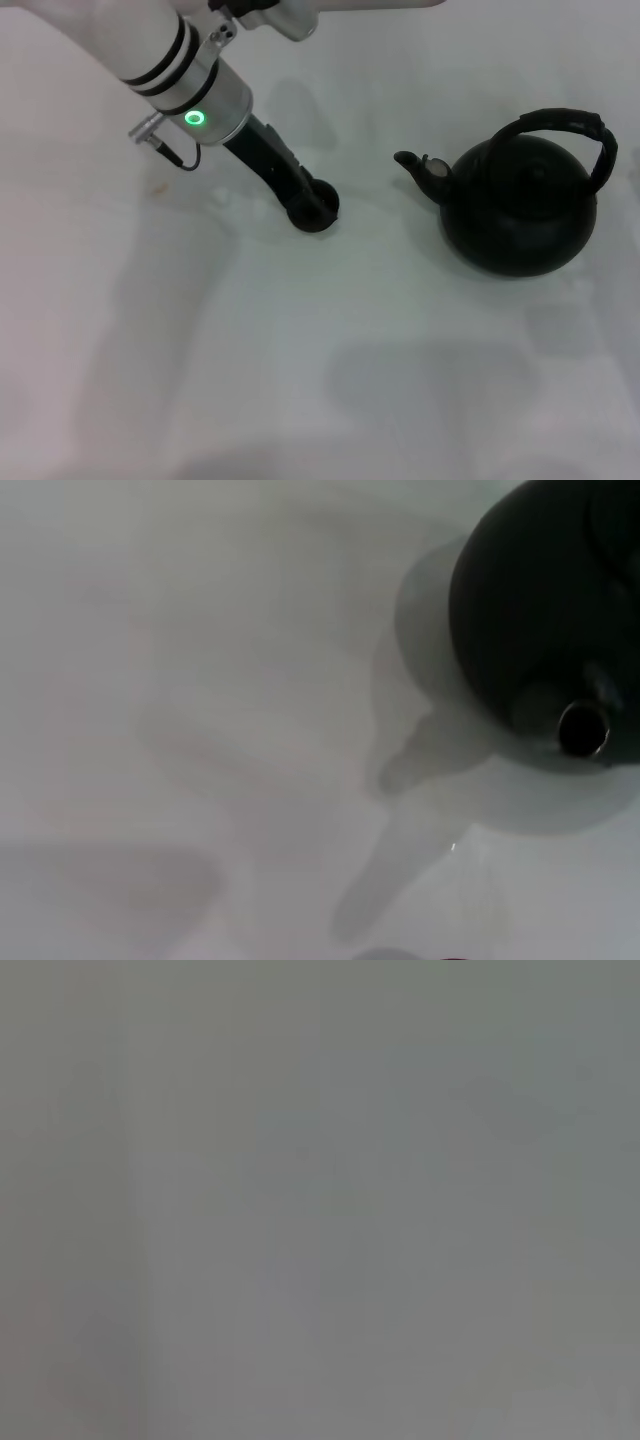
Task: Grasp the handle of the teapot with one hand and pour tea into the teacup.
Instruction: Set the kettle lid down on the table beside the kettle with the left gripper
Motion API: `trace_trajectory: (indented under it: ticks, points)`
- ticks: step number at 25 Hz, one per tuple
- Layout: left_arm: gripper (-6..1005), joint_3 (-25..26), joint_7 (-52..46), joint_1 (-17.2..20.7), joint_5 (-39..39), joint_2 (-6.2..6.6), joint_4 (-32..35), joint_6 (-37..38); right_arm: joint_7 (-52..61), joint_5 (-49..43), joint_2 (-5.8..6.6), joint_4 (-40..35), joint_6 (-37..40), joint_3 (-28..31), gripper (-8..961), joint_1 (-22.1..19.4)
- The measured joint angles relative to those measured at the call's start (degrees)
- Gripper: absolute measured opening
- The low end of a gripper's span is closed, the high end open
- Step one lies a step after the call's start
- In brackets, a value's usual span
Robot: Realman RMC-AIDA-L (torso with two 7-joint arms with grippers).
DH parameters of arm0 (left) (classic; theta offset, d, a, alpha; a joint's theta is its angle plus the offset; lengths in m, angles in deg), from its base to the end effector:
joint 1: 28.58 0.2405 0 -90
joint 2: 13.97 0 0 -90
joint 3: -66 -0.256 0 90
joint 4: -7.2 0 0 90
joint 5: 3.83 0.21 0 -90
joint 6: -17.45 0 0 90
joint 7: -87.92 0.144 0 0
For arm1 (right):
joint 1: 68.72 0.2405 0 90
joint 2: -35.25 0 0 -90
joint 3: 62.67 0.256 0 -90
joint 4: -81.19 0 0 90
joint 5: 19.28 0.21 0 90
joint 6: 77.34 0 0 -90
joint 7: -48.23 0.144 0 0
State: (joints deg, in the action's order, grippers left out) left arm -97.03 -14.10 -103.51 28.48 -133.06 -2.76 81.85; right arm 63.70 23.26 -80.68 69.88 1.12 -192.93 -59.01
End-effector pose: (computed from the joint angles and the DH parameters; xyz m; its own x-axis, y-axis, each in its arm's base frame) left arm -0.1604 0.4087 -0.0923 0.8801 0.4066 -0.2450 0.3820 -0.9130 -0.1429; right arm 0.3768 0.2422 0.0141 0.6516 0.0696 -0.7554 -0.7506 -0.0855 -0.6553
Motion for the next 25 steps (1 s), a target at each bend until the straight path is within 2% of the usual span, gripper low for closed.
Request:
trace_trajectory:
  ticks: [25]
  points:
    - [687,0.0,-0.3,0.6,0.3,-0.09,1.3,-3.8,0.0,0.9,-0.09,-0.3,-0.5,0.0,742,-0.1]
